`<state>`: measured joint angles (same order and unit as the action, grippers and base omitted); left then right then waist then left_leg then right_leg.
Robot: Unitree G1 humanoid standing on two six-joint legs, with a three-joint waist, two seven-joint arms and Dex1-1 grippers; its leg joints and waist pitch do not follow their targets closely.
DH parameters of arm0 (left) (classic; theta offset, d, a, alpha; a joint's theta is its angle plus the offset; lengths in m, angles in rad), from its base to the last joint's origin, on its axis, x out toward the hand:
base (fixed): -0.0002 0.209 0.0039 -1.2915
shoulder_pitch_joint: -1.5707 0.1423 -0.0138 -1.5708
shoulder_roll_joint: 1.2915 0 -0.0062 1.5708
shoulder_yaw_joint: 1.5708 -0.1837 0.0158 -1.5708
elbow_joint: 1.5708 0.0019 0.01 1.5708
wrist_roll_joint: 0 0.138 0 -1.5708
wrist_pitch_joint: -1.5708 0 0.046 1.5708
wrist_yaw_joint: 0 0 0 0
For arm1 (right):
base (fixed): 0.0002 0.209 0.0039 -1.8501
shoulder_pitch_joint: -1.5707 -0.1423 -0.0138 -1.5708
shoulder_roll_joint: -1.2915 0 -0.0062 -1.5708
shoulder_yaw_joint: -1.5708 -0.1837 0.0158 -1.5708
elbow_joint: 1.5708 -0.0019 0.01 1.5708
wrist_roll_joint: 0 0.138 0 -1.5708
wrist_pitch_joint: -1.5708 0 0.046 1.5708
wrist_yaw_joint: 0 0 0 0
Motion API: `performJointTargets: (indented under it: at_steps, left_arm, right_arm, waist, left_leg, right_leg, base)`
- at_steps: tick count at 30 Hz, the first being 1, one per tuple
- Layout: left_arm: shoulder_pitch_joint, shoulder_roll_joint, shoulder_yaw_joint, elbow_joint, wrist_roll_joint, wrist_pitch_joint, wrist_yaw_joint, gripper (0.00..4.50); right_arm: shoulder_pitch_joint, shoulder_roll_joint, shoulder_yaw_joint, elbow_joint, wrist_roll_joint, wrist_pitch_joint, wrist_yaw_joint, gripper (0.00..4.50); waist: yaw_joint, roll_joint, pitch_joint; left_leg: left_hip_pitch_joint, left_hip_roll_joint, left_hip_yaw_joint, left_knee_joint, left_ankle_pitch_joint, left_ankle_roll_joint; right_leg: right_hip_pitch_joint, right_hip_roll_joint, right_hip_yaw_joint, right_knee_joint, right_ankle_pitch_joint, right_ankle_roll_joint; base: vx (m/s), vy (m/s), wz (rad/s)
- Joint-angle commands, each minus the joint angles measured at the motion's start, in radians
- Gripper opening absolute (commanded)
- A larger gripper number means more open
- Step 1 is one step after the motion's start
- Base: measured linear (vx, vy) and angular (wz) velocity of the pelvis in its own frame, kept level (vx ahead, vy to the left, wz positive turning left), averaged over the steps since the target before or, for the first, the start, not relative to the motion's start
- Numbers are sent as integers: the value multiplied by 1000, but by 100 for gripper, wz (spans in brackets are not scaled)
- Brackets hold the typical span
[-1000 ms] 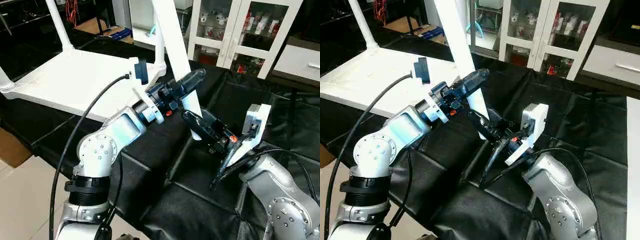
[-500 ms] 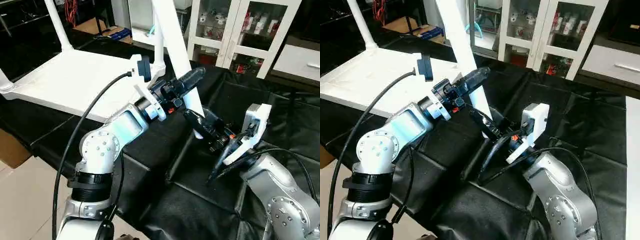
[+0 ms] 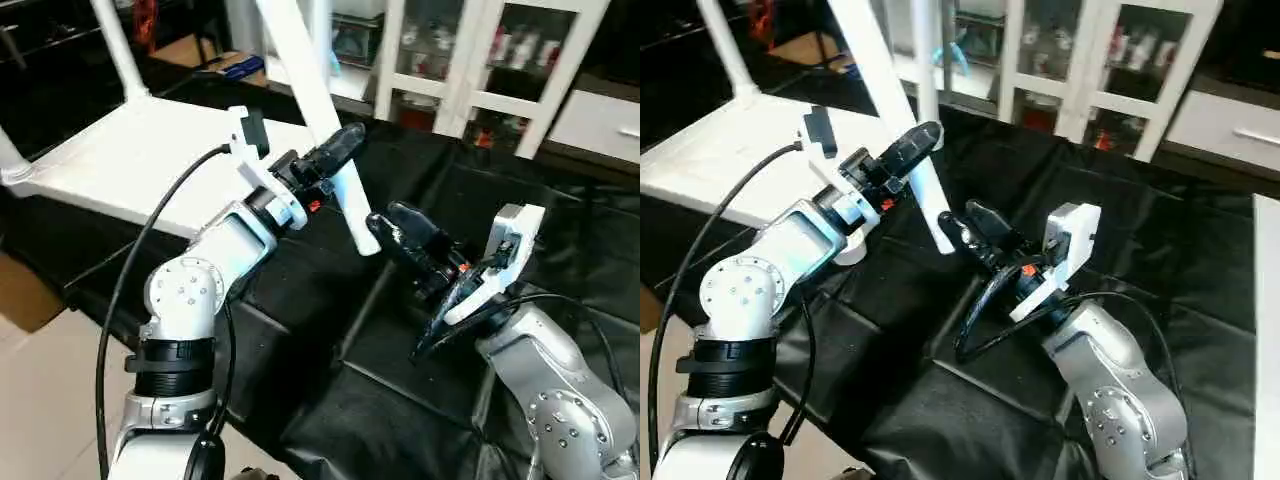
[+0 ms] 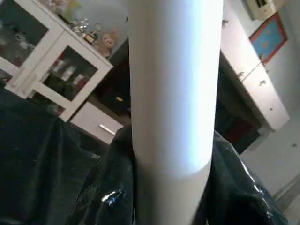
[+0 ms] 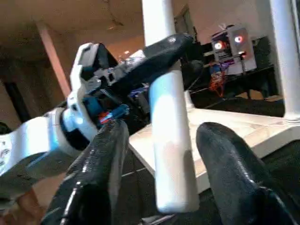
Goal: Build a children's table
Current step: Pick table leg
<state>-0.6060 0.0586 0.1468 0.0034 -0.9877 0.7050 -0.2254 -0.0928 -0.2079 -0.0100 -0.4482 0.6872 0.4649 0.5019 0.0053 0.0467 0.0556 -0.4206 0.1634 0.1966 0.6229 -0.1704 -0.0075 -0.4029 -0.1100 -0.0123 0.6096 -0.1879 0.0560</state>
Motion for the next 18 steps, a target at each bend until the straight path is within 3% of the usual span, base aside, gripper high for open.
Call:
performJointTargets:
  at_steps: [1,2,4,5,6,7,8,10,12,16,17,18]
  left_arm:
    - [-38,53,44,1,-44,75,-4,156]
    - [-44,81,54,3,-81,130,-12,156]
    - [-49,157,50,11,-165,287,-71,155]
    - [-48,208,32,15,-204,388,-117,155]
    - [-43,236,9,8,-207,434,-141,155]
    - [-43,236,9,8,-207,434,-141,155]
    - [-44,247,0,9,-232,480,-148,155]
    - [-53,246,1,17,-288,535,-134,155]
    - [-63,249,0,23,-321,567,-126,155]
    - [-87,253,-7,47,-388,637,-108,155]
    - [-95,254,-9,50,-396,657,-107,155]
    - [-101,258,-16,48,-397,675,-114,155]
  right_arm:
    - [-37,-48,-46,6,-43,-31,8,292]
    - [-60,-74,-71,20,-70,-53,5,296]
    - [-145,-219,-68,98,-276,-187,30,314]
    - [-213,-339,-38,168,-447,-311,56,327]
    - [-257,-398,-23,207,-512,-387,89,336]
    - [-257,-398,-23,207,-512,-387,89,343]
    - [-309,-448,-8,252,-582,-472,102,349]
    - [-375,-489,4,303,-630,-547,124,358]
    - [-425,-508,20,333,-667,-595,119,381]
    - [-537,-553,86,414,-782,-696,86,407]
    - [34,-1151,-193,369,-573,-748,-277,419]
    - [-144,-1016,-91,420,-685,-783,-206,427]
  waist:
    - [3,-19,-70]
    - [0,-20,-69]
    - [0,-20,-71]
    - [2,-17,-71]
    - [0,-22,-67]
    - [2,-19,-67]
    - [3,-21,-67]
    - [4,-25,-67]
    - [6,-26,-72]
    - [1,-27,-72]
    - [0,-27,-72]
    - [85,-13,-65]
  left_leg:
    - [36,36,-25,-89,-291,-46]
    - [34,34,-25,-90,-282,-49]
    - [35,31,-25,-84,-272,-64]
    - [41,33,-22,-84,-265,-86]
    - [46,30,-17,-80,-275,-88]
    - [47,30,-15,-78,-284,-83]
    - [43,30,-13,-74,-282,-63]
    - [42,32,-11,-71,-257,-27]
    - [36,33,-11,-68,-213,6]
    - [36,31,-10,-63,-197,22]
    - [39,32,-8,-61,-203,27]
    - [142,65,-1,-48,-348,-65]
  right_leg:
    - [26,-6,10,-79,-295,-125]
    - [26,-6,10,-80,-297,-123]
    - [27,-7,7,-73,-308,-130]
    - [22,-5,5,-71,-316,-131]
    - [18,-2,7,-76,-327,-137]
    - [18,-5,8,-75,-333,-144]
    - [20,-10,11,-75,-330,-152]
    - [24,-9,12,-78,-293,-173]
    - [34,-8,9,-67,-214,-215]
    - [37,-4,4,-59,-191,-254]
    - [37,-4,6,-61,-194,-256]
    - [-23,-3,17,-94,-267,-173]
  base:
    - [0,0,0]
    - [0,0,0]
    - [0,0,0]
    - [0,0,0]
    - [0,0,0]
    - [0,0,0]
    - [0,0,0]
    - [0,0,0]
    - [0,0,0]
    - [0,0,0]
    - [0,0,0]
    - [2,-9,42]
